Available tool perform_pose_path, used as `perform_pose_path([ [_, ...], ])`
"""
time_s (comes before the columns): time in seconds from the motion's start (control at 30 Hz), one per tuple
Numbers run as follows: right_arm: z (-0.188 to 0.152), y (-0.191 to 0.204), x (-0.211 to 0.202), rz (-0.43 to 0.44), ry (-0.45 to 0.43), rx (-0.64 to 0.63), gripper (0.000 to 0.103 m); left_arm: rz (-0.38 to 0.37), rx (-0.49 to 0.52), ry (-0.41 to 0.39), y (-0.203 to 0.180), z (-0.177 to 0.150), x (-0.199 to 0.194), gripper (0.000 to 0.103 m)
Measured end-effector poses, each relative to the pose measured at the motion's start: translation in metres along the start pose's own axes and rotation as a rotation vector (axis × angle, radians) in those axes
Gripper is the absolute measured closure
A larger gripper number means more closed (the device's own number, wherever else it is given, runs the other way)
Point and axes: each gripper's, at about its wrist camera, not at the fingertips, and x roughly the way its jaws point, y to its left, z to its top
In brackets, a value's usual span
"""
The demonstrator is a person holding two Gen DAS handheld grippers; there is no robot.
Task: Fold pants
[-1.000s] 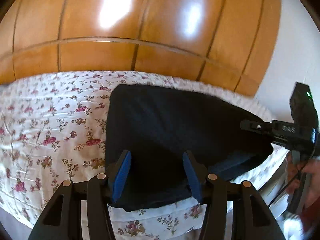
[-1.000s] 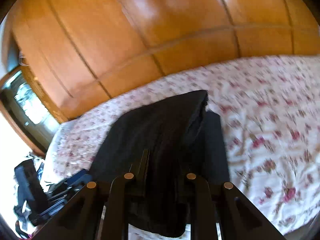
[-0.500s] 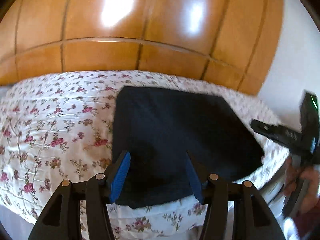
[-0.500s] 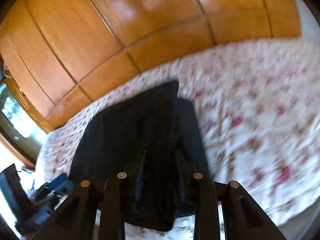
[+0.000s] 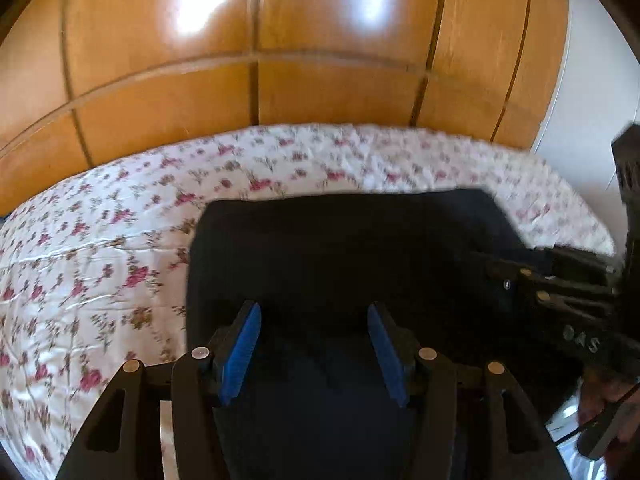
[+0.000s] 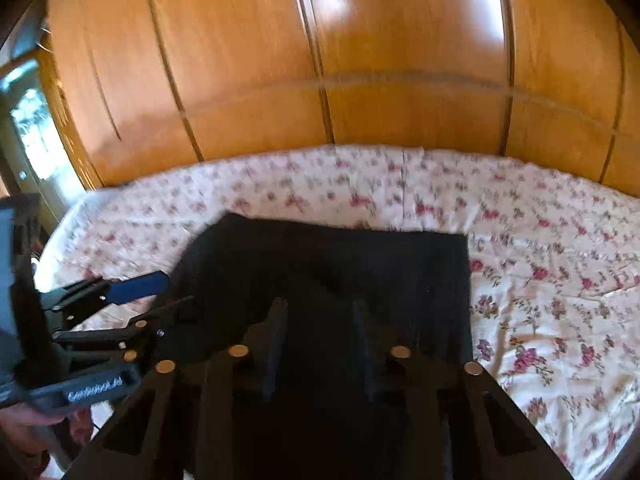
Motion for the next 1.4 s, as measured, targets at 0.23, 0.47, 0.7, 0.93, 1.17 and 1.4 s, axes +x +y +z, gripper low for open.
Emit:
perform_pose_path([
  [0.23,-0.006,-0.036,0.036,-0.053,0.002,0.070,0.103,0.034,0.019,-0.005,-0.006,0.001,0.033,0.043],
  [0.47,-0.010,-0.022,0.041,-0.140,-0.079,-0.016,0.103,0.005,-0.008,-0.040,-0.001,-0.003,0.034,0.043],
  [0.7,-0.015,-0.036,0.026,-0.038,-0.080,0.079,0.103,0.025,-0.008,-0.058,-0.004,-0.013,0.021,0.043],
  [0.93,-0.043,-0.020,-0.002,-0.047,-0.095,0.042,0.099,0.046,-0.025,-0.072,-0.006,-0.030,0.003,0.043],
  [1.17,-0.069,-0.018,-0.028,-0.018,-0.105,0.047,0.099,0.081,-0.018,-0.082,-0.014,-0.046,-0.019,0.043],
  [1.4,-0.088,-0.024,-0.037,0.037,-0.104,0.096,0.099,0.073,-0.043,-0.094,-0.015,-0.063,-0.038,0.043],
])
